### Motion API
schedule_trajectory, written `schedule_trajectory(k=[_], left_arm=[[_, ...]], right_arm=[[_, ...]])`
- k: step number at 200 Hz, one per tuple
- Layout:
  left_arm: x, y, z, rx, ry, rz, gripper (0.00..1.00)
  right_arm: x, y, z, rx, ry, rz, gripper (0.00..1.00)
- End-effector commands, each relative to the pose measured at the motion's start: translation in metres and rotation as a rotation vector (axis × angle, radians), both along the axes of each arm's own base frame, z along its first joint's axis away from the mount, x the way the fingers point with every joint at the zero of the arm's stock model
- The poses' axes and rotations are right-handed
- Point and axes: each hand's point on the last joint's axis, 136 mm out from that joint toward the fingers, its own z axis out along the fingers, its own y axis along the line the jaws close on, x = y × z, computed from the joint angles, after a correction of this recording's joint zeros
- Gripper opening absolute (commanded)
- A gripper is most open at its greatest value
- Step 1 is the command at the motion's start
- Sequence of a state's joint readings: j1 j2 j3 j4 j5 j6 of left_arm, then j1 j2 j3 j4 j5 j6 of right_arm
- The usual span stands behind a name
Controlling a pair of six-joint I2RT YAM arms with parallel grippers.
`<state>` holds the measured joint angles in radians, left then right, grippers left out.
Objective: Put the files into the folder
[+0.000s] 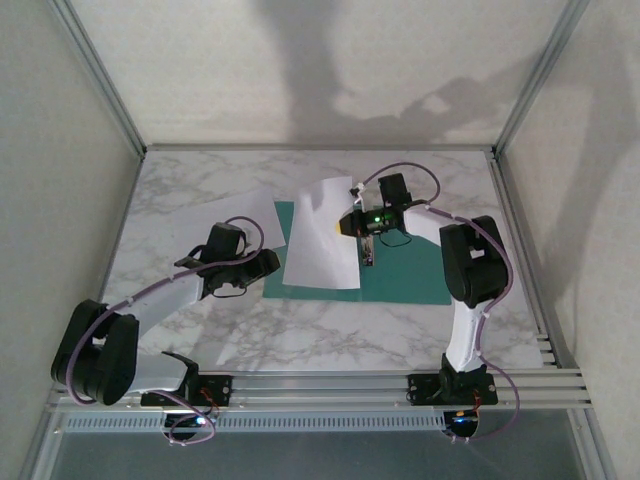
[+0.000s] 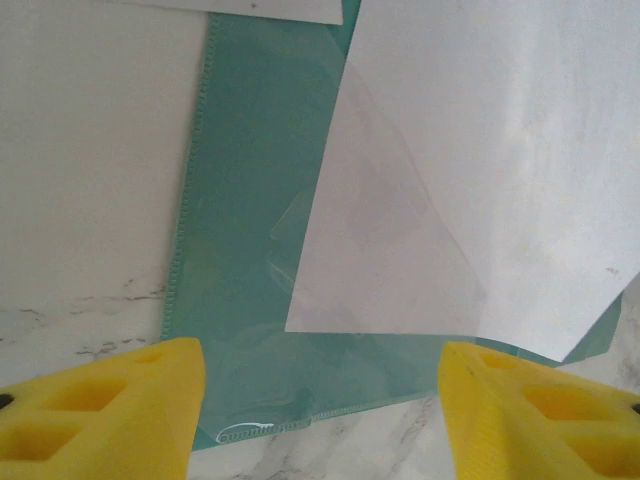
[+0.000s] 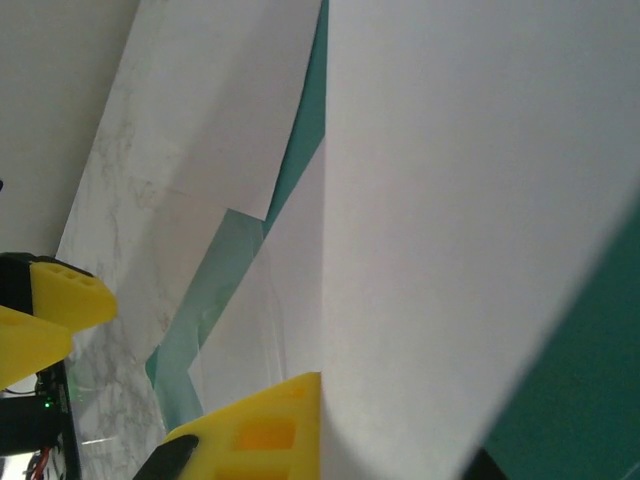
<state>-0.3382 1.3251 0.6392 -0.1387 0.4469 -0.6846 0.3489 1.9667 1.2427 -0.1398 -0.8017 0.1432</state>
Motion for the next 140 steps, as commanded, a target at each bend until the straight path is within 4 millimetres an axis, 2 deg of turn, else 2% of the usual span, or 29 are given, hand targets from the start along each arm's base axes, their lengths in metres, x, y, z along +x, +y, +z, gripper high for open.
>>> schedule_trajectory(k=[1,64,108,140], left_arm=[[0.013,0.005,0.004,0.025,-0.024,0.023,0.63],[0.042,0.007,0.014,0.045,-0.063,0.050,0.62],[0.044,0.005,0.008,0.042,-0.052,0.046,0.62],[0.042,0.006,0.006,0.045,-0.047,0.045,0.62]], right_arm=[[0.000,0.004,-0.003,-0.016,0.039,-0.005,0.00],[-0.002,0.007,-0.016,-0.022,0.081,0.001,0.01],[-0.002,0.010,-0.026,-0.023,0.103,0.001,0.02],[-0.001,0.011,-0.030,-0.030,0.113,0.005,0.12]])
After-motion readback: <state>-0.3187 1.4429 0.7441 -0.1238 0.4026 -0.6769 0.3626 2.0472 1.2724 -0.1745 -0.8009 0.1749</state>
